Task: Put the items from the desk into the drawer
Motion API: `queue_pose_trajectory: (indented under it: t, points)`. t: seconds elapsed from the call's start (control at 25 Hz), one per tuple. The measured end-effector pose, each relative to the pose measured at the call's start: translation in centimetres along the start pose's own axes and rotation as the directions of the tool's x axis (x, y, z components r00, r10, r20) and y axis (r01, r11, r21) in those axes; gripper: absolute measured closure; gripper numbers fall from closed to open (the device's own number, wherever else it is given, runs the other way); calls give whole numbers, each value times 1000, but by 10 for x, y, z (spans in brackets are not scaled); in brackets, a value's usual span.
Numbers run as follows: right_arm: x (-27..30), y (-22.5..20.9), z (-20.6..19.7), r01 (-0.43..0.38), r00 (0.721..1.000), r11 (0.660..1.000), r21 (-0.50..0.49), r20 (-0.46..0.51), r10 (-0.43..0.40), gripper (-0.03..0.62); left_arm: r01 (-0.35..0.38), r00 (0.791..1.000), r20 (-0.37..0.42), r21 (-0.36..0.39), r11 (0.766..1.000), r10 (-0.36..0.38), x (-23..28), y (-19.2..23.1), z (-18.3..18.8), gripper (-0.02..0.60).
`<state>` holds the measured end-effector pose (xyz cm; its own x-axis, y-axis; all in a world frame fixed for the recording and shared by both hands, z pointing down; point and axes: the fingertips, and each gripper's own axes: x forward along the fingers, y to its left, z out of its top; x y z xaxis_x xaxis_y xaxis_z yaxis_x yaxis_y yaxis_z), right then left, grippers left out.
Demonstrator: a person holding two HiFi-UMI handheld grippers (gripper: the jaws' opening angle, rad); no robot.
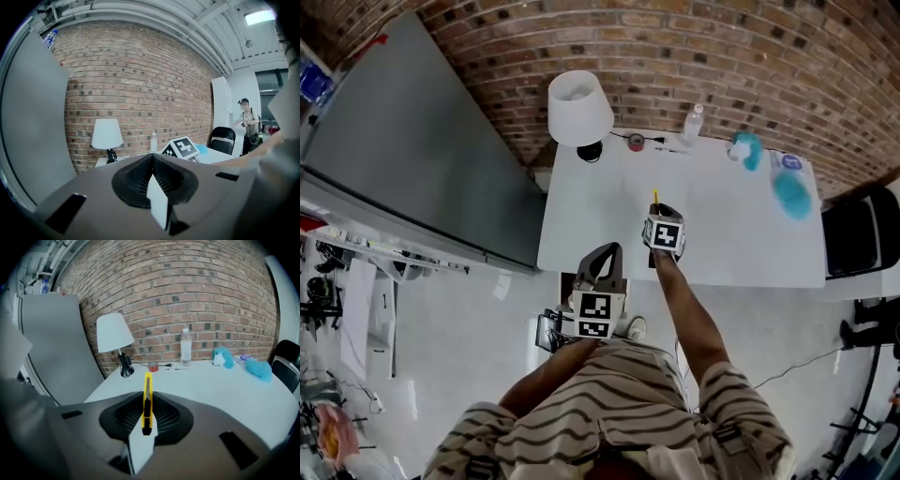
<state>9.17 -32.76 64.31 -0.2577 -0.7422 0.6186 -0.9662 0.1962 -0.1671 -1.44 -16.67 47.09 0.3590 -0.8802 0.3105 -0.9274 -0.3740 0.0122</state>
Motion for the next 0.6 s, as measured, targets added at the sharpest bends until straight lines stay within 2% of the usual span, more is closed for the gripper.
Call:
queue_pose_trajectory:
  t: [0.6]
  points:
    - [-76,29,42,-53,987,998,29,156,48,526,-1,998,59,2,1000,1,-13,-10,18,574]
